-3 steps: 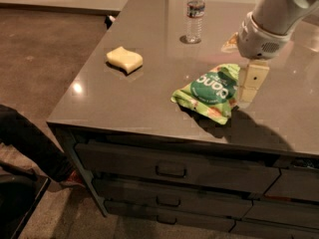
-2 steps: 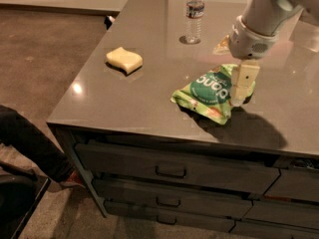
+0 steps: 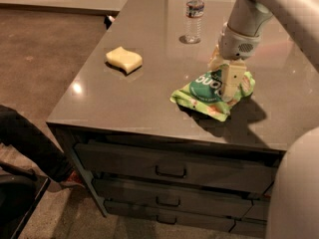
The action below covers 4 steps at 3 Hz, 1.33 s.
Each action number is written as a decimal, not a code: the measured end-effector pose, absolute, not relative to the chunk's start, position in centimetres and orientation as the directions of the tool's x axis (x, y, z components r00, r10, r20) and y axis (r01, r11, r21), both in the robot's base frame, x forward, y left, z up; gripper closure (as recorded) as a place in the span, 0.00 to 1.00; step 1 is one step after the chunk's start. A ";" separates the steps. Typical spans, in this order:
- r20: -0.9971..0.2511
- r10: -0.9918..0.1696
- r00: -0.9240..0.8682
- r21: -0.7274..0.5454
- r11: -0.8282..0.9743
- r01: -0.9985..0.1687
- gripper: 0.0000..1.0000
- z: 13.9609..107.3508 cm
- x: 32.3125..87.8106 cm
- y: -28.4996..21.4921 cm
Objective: Pick green rice chip bag
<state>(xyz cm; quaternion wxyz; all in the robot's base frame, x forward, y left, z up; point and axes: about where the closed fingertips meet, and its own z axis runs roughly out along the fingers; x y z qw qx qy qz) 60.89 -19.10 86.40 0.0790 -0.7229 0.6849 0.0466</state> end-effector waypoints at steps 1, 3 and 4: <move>-0.204 -0.978 0.040 -0.045 -0.032 -0.998 0.56 86.6 61.5 -18.8; -0.297 -0.955 0.003 -0.140 0.040 -0.989 1.00 91.8 62.8 -19.4; -0.371 -0.929 -0.011 -0.204 0.093 -0.975 1.00 96.1 63.1 -19.4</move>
Offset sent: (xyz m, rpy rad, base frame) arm 0.0006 -0.0117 0.0611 0.1109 0.0088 -0.0773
